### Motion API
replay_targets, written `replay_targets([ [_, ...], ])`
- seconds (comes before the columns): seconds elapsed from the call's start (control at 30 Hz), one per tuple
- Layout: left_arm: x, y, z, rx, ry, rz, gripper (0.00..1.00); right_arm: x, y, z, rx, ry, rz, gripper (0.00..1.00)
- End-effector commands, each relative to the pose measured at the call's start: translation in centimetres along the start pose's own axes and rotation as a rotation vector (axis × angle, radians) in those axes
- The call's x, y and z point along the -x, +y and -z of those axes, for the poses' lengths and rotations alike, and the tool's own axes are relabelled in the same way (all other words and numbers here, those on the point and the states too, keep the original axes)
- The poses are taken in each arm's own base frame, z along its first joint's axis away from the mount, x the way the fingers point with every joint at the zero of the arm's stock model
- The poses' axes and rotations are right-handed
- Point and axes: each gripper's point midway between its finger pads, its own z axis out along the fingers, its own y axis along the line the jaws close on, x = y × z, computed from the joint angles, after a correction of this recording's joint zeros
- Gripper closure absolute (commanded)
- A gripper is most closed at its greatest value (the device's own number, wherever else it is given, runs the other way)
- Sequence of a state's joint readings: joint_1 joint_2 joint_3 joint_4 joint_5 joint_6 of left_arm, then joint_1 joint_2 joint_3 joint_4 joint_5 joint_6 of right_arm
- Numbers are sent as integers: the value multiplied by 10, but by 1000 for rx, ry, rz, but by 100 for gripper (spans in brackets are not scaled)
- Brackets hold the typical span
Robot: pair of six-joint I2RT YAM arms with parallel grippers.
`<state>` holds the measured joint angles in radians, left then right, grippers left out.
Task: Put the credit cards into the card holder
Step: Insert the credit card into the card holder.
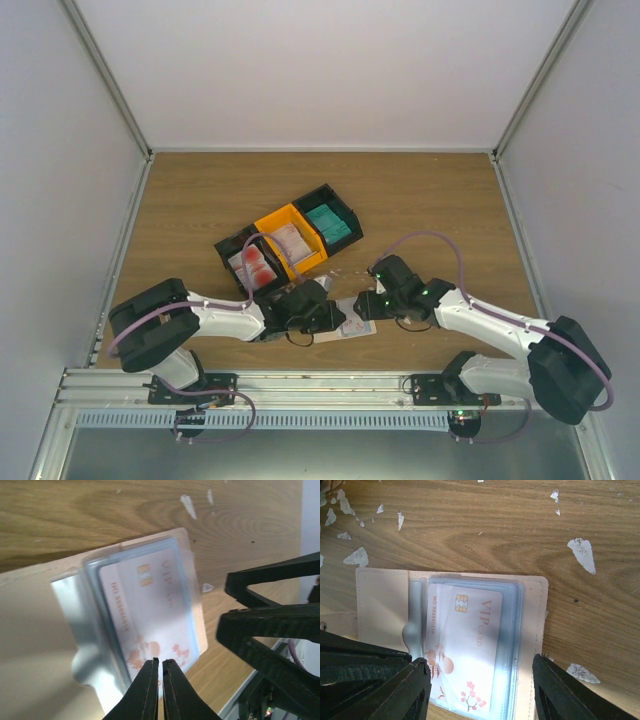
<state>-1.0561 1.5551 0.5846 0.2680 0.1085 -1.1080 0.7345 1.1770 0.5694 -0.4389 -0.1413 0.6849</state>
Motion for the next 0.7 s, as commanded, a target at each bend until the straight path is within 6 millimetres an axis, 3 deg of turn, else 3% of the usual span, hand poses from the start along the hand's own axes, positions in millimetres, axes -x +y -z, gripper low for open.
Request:
replay_targets([
  [0.0,-2,17,0,70,-11,26,91,-1,0,-4,11,6,10,43],
  [0.3,-13,23,-19,107,64,26,94,-1,1,-6,19,11,11,43],
  [0.67,-15,29,-21,106,73,22,98,-4,-1,-7,13,16,8,44],
])
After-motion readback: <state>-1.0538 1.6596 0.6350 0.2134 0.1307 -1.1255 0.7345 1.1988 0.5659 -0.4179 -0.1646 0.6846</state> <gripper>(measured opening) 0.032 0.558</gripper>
